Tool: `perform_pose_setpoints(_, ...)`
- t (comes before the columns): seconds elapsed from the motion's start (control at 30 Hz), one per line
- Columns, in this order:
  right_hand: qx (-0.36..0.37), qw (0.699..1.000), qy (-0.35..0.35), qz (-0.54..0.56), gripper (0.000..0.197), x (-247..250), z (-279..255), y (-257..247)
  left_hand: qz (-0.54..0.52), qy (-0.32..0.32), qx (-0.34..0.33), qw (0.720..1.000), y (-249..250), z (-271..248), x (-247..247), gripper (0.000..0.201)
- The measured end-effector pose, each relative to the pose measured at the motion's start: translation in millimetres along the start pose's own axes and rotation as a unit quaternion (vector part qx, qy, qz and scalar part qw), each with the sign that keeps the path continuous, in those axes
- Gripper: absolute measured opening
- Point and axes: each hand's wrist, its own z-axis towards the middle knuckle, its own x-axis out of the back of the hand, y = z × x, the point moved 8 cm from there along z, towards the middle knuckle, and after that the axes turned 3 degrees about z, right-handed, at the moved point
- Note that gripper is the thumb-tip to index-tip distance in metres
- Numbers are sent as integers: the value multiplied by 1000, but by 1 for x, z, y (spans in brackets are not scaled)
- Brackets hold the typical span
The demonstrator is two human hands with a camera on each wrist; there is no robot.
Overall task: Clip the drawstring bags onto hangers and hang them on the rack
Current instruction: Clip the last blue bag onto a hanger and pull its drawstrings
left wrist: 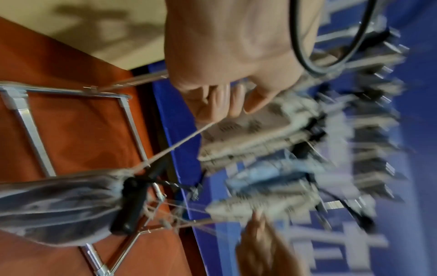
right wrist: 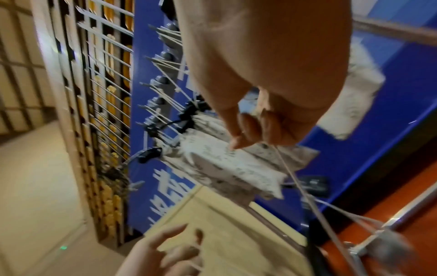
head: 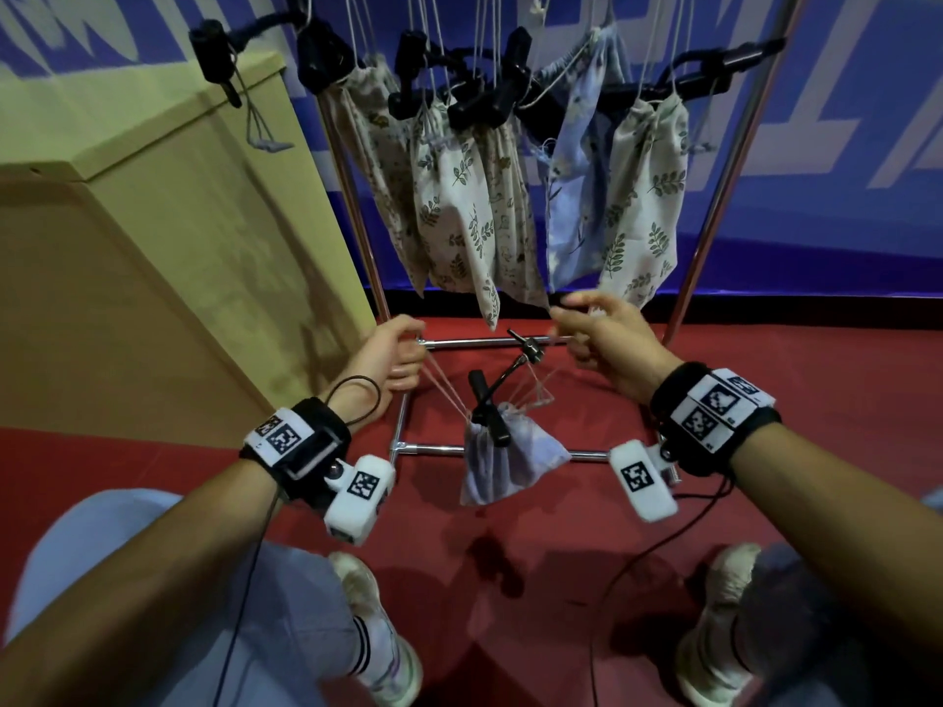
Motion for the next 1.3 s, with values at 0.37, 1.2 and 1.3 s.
perform_pose_setpoints(0.37, 116, 967, -101, -204, 37, -77, -33, -32, 125, -93, -208, 966, 53, -50, -84, 34)
perform_pose_setpoints(1.2, 253, 899, -114, -339, 34, -66, -50, -72, 496, 183, -503, 684, 100, -80, -124, 22)
perform_pose_setpoints(1.3, 226, 912, -93, -330, 26, -47, -44, -78, 543, 205, -480, 658, 104, -71, -124, 24)
